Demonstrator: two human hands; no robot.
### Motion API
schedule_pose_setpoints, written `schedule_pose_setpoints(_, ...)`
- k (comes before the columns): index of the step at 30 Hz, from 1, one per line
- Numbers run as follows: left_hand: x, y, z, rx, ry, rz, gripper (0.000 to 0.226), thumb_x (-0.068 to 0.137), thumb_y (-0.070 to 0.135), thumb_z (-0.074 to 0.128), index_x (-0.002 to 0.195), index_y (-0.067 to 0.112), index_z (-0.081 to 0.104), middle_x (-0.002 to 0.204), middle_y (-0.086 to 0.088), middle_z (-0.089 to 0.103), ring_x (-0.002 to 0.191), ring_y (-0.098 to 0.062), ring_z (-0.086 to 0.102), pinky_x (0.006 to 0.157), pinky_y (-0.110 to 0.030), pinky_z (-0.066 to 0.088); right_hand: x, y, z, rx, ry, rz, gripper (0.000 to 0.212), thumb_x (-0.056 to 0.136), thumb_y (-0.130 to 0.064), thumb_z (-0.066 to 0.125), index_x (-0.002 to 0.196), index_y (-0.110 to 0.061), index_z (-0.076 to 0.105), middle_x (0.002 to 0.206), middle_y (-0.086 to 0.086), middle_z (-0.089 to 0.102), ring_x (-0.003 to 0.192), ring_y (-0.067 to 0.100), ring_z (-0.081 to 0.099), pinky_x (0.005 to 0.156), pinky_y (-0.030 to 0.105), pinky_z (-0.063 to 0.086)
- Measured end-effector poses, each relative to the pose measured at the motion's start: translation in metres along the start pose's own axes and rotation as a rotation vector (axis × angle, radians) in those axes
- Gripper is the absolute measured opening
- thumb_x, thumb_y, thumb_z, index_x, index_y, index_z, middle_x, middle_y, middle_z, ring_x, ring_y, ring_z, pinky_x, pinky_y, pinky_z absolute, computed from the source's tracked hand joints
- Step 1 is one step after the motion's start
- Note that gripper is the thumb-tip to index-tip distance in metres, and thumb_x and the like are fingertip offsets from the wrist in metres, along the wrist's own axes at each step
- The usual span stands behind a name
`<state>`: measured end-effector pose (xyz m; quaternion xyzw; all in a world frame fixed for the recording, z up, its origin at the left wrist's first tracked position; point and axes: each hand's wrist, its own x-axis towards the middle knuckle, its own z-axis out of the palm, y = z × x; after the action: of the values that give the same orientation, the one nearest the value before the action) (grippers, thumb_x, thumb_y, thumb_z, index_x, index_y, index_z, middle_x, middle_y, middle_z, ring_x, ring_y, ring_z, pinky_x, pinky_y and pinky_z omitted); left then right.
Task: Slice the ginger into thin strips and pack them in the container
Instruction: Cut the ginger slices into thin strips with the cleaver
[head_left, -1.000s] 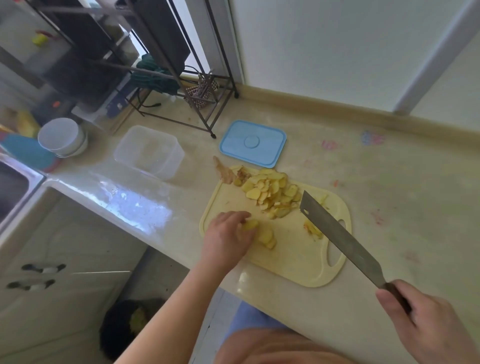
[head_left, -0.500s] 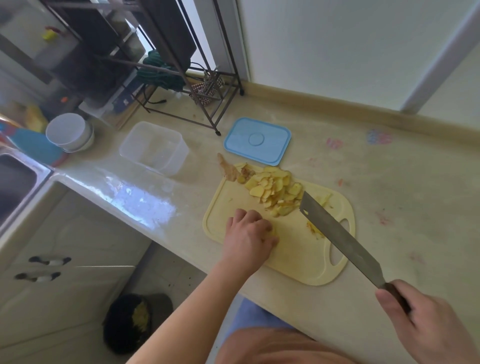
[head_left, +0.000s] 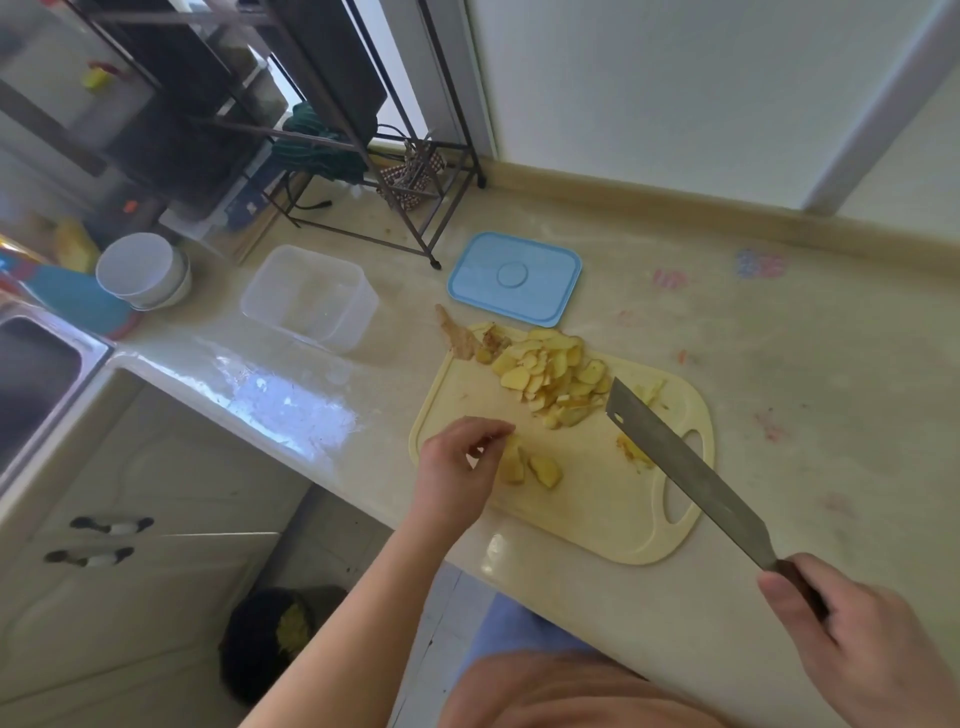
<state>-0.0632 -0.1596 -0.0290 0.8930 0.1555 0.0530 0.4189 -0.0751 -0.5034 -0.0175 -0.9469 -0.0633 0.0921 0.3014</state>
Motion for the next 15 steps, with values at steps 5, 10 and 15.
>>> schedule_pose_setpoints(5,-0.009,-0.012,-0.005,-0.081,-0.132,-0.032,0.023,0.082,0.007,0.057,0.090,0.021,0.073,0.094,0.010,0.070,0.090,-0.007,0.064,0.079,-0.016,0.048,0.001,0.000,0.001,-0.003,-0.023,0.013,0.072,0.078,-0.087,0.021,0.064,-0.024,0.053,0.048,-0.002,0.046,0.047,0.013,0.045,0.048,0.025,0.038)
schedule_pose_setpoints(10,-0.011,-0.014,-0.002,-0.086,-0.135,0.005,0.040,0.078,-0.011,0.060,0.094,0.023,0.072,0.095,0.013,0.068,0.089,0.002,0.061,0.078,-0.010,0.043,0.003,-0.003,-0.001,-0.006,-0.033,0.012,0.068,0.080,-0.085,0.022,0.068,-0.025,0.051,0.047,-0.007,0.042,0.044,0.009,0.038,0.047,0.026,0.037)
schedule_pose_setpoints(15,-0.010,-0.014,0.001,-0.075,-0.085,0.001,0.043,0.079,-0.012,0.068,0.096,0.028,0.071,0.100,0.011,0.067,0.091,-0.006,0.061,0.079,-0.014,0.047,0.005,-0.002,-0.002,-0.018,-0.026,-0.001,0.064,0.081,-0.084,0.023,0.070,-0.027,0.050,0.048,-0.007,0.043,0.046,0.009,0.039,0.048,0.029,0.038)
